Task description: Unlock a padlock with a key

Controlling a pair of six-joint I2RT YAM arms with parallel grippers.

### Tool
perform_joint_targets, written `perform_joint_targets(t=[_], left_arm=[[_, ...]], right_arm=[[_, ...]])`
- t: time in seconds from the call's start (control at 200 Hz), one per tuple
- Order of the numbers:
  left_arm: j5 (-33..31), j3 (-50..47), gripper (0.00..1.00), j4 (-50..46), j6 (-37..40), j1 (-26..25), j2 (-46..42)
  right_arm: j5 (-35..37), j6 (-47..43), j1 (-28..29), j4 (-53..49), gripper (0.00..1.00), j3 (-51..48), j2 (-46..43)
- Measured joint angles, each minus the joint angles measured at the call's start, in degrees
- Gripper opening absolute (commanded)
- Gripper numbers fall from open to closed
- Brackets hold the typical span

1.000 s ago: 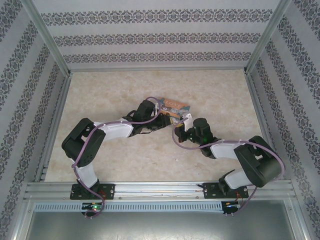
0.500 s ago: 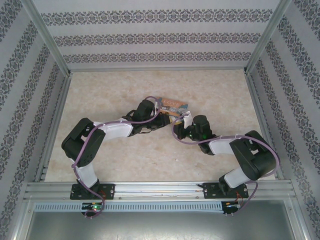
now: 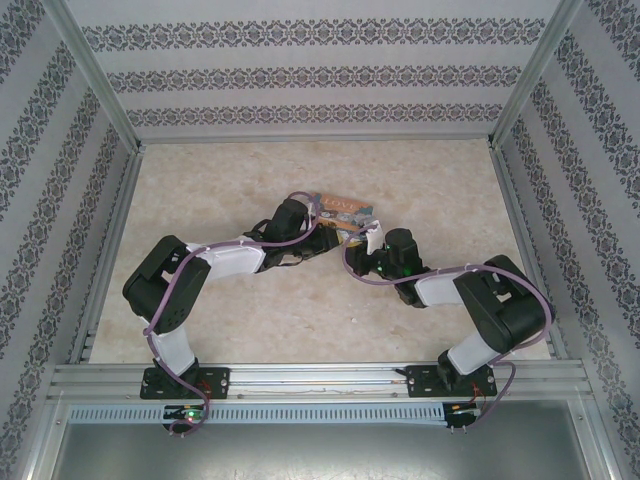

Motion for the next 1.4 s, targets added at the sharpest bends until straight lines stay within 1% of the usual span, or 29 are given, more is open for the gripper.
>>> perform_joint_targets(t=[0.305,0.595,1.079,1.274,1.399], left_arm=[[0.33,-0.83,0.21,2.75,-0.07,0.24,2.58],[1.38,-2.19,0.22,5.20,-0.33,0.22,4.90],[2.25,-4.74,0.39,9.62,-1.55,-0.42,6.14],[2.16,-7.30,0.48,8.79,-1.57,-0.55,3.72],[1.51,-9.55,0.52,7.61,-1.53,-0.50,-0.02]], right_arm=[[2.80,0.85,1.14,2.93,0.00,-0.70,3.58],[3.61,1.31,1.62,5.01,0.00,-1.79,6.64],[4.37,2.45,1.81,9.20,0.00,-3.91,8.87],[4.31,3.61,1.05,10.80,0.00,-4.17,9.68],[3.96,4.66,1.05,11.23,0.00,-4.24,9.73]])
